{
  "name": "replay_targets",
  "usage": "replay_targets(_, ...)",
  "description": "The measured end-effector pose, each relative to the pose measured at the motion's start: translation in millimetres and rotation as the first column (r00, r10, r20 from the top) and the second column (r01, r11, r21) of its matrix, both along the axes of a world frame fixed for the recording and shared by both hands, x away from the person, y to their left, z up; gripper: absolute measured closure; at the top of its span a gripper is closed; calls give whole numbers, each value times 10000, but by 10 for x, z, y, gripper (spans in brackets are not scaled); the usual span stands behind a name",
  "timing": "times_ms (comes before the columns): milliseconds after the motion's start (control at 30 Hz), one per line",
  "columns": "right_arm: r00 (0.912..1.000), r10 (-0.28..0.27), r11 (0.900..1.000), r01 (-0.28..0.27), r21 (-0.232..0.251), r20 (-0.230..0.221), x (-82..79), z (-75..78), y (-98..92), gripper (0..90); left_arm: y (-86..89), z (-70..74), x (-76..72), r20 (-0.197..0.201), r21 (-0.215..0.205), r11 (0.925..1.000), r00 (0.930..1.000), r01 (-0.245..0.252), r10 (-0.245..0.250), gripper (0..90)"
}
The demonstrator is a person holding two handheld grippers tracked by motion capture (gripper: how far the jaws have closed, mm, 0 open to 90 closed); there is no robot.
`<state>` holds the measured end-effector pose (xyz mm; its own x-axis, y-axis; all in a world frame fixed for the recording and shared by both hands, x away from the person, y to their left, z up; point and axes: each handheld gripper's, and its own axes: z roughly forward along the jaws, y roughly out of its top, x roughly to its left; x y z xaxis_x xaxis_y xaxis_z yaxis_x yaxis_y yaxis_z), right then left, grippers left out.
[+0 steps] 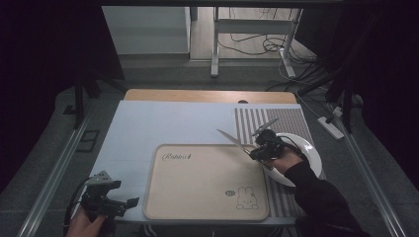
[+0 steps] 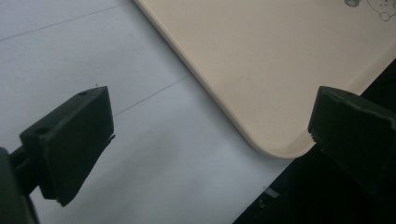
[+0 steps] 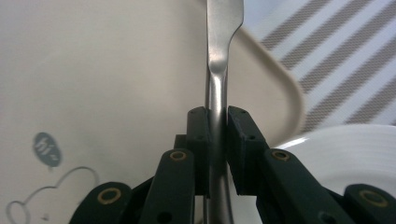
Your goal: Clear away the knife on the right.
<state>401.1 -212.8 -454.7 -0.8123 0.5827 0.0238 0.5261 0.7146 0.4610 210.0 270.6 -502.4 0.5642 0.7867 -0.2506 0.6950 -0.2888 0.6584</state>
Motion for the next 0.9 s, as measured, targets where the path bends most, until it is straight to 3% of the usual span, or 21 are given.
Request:
replay_targets(367, 9972, 629, 9978, -636, -160, -413, -317, -197, 264, 803, -5, 0, -1, 11, 41, 10000, 10000, 17, -17, 13)
replay_targets(500, 9953, 789, 9953, -818, -510, -563, -431, -321, 312, 803, -6, 0, -2, 19, 50, 10000, 10000, 21, -22, 13)
replay_targets(600, 9953, 895, 9935, -919, -671, -374, -518, -410, 329, 800, -7, 1, -2, 28, 53, 10000, 10000, 31, -31, 13)
replay_targets(667, 9948, 891, 9935, -923, -660, -491, -525, -404, 327, 789, -7, 1, -2, 28, 70, 10000, 10000, 38, -38, 13)
replay_targets(767, 9943, 985, 9948, -994, -218, -397, -487, -337, 327, 749, -5, 0, 0, 25, 47, 10000, 10000, 33, -33, 13)
replay_targets(900, 9866, 1618, 9868, -1617, 69, -199, -397, -265, 458, 900, -8, 1, 3, 27, 68, 10000, 10000, 53, -54, 13)
